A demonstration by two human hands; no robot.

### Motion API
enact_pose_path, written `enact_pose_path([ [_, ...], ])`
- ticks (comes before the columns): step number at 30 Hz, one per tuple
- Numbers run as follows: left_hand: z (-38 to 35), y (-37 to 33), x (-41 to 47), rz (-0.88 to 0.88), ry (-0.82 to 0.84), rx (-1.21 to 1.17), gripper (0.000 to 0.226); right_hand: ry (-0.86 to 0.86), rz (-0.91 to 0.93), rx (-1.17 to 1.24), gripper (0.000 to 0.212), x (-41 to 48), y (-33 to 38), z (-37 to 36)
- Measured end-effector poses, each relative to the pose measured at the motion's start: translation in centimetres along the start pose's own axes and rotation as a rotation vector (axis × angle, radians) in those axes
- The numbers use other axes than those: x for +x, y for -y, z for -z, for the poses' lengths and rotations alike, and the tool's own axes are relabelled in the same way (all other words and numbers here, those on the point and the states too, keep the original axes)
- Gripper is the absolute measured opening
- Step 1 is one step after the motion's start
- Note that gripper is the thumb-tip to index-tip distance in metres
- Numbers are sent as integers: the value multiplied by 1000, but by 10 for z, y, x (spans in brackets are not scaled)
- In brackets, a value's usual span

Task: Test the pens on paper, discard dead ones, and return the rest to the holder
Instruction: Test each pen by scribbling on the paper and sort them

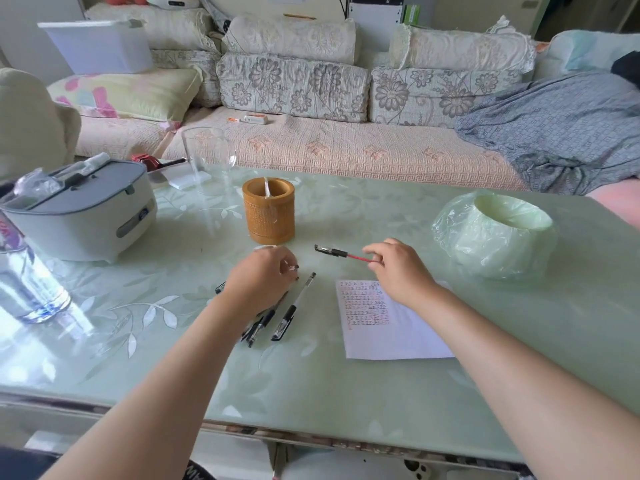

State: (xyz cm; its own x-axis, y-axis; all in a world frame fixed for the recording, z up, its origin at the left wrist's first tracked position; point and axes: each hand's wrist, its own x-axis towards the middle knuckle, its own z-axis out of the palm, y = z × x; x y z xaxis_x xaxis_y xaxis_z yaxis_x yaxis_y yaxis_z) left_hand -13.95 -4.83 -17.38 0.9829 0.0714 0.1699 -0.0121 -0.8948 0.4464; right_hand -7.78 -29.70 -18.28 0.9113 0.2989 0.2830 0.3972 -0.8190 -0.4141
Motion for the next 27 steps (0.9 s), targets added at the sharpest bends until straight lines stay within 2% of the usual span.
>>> enact_pose_path([
  [4,7,15,-3,-18,-40,118,9,-55,-62,-40,20,20,2,-10],
  [7,14,28,-4,-13,-30,192,13,-38,-96,-91,22,33,3,-18],
  [12,16,36,-3,-36,-6,164,15,14,-92,-162,23,47,3,-33],
  [15,15,36,-3,-35,-1,154,10,52,-64,-302,25,52,4,-39],
  [18,13,37,-1,-3,23,128,10,26,24,-406,32,56,18,-41],
  [20,12,37,-1,4,26,104,11,2,145,-339,31,58,39,-43],
  [23,13,38,0,46,-3,90,15,55,344,-213,28,58,80,-47],
  [27,17,41,-4,121,-22,111,4,102,483,-207,27,55,114,-62],
])
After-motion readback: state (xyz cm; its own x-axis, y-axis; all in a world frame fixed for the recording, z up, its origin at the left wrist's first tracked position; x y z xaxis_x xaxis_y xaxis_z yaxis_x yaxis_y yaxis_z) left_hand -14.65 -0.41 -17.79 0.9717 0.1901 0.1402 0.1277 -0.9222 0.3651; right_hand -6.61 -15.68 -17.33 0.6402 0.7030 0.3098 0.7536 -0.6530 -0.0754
